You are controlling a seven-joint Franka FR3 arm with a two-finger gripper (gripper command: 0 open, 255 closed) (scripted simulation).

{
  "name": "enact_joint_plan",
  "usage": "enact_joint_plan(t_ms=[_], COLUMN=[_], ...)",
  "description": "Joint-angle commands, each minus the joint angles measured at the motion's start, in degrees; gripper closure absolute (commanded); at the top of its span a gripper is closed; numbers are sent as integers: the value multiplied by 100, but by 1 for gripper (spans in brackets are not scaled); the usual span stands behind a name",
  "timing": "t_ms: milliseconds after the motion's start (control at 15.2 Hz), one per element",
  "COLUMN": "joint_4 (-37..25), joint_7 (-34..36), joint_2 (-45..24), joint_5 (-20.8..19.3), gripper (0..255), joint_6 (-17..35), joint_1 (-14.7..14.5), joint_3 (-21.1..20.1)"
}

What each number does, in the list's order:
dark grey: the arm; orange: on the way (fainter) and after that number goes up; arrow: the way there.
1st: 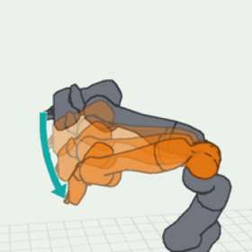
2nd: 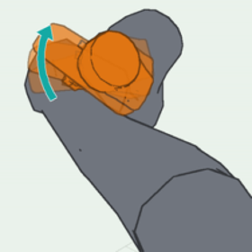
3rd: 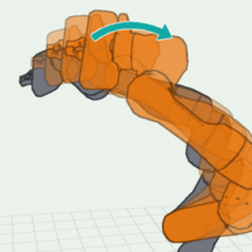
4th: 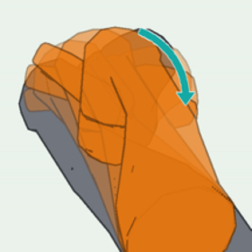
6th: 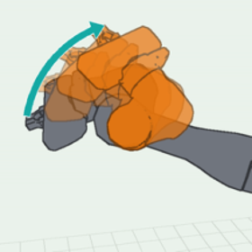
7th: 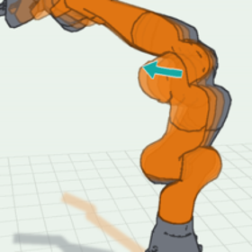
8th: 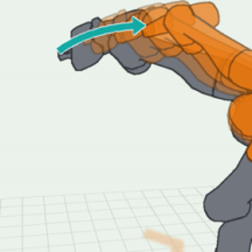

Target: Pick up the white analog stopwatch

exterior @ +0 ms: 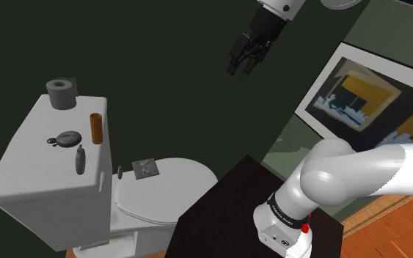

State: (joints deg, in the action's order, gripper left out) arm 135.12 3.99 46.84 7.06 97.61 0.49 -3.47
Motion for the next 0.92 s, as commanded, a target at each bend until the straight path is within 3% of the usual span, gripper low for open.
enact_joint_plan(t_ms=[0,858], joint_4=[0,-176], joint_7=[0,2127], joint_2=[0,-1814], joint_5=[0,553], gripper=[0,0], joint_6=[0,1399], joint_1=[0,-9], joint_3=[0,-1629])
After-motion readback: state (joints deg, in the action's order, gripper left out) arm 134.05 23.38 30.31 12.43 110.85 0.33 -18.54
